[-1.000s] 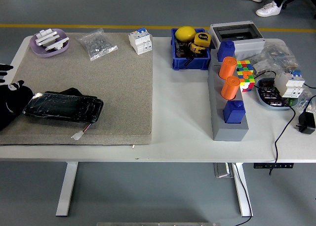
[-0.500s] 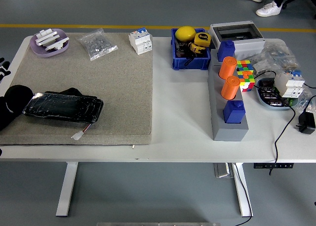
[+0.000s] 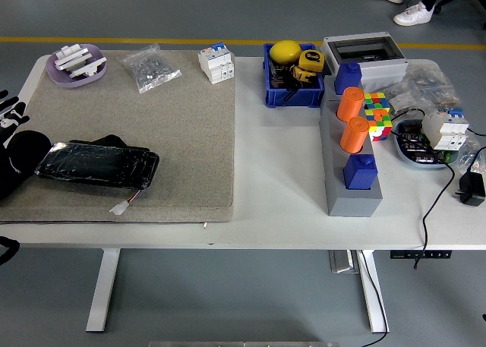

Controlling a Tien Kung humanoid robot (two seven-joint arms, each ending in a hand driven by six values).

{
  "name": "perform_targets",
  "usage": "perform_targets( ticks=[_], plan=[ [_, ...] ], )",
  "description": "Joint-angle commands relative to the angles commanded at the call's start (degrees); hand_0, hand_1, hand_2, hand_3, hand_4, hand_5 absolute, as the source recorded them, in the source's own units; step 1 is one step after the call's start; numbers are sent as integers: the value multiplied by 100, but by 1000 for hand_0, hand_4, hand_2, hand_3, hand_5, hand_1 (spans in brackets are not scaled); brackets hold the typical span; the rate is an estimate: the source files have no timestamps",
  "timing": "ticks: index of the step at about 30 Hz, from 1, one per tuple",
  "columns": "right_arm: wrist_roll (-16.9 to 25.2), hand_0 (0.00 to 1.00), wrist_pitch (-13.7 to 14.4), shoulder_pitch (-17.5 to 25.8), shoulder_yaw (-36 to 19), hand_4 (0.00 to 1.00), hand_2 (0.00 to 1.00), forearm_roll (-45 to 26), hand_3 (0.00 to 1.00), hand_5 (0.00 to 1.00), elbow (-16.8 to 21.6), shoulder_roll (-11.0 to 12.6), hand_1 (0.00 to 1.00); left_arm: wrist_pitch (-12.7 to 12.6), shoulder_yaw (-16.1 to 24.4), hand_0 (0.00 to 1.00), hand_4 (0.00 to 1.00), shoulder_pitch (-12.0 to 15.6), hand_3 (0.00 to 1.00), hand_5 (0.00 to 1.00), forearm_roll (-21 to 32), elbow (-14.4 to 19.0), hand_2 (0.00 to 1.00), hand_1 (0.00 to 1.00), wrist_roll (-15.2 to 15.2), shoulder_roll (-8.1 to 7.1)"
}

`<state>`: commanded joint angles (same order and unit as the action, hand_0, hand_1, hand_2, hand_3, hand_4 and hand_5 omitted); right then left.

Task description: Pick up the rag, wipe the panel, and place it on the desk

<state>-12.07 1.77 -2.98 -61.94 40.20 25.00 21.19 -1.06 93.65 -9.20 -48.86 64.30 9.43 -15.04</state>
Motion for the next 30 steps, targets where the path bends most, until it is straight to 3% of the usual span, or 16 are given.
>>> perform_targets(
  ticks=[14,30],
  plan=[
    [-19,808,-14,18,113,998,705,-39,675,729,25,18,685,-4,46,565,775,137,600,50,-148,193,618,627,-83,-18],
    [-21,808,-22,-74,384,998,707,-132,677,730,29,49,692,-30,69,573,779,181,600,54,-215,305,619,628,-132,-136]
  ],
)
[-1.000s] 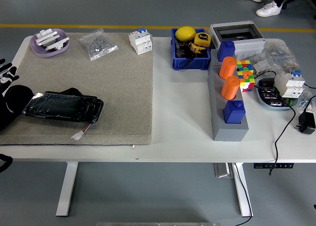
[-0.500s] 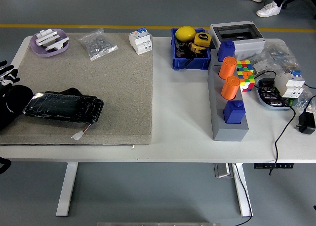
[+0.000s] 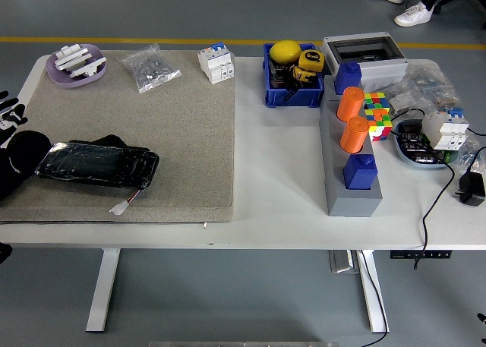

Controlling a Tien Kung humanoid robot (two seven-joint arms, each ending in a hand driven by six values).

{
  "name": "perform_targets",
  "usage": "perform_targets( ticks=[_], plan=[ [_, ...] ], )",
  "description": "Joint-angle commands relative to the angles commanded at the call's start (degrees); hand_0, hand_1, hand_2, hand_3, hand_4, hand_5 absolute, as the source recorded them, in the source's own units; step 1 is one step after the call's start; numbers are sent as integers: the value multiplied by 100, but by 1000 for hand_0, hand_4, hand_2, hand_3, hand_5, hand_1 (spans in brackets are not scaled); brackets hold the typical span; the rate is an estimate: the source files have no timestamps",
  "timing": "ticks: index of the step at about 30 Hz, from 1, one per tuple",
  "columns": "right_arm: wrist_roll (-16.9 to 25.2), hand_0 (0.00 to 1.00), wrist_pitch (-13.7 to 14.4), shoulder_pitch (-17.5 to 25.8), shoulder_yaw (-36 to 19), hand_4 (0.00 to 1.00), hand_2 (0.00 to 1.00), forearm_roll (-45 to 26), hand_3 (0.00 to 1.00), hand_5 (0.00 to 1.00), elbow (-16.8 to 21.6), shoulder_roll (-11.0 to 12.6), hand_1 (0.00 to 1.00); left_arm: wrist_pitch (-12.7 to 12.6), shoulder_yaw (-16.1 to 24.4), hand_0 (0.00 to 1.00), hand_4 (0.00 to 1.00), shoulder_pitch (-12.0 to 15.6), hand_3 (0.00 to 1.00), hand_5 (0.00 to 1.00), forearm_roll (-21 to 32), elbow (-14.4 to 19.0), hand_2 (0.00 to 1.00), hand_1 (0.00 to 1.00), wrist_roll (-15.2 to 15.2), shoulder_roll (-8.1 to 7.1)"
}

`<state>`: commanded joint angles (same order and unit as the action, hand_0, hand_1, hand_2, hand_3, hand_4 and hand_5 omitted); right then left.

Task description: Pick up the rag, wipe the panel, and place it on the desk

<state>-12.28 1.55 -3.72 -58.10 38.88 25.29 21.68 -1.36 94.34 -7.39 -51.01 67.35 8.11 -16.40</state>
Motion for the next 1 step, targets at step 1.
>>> perform_targets(
  ticks=[1],
  plan=[
    [-14,808,-20,-3,22,998,707,-10,677,730,-8,5,692,3,-1,573,779,6,600,54,-11,20,619,628,-7,-8]
  ],
)
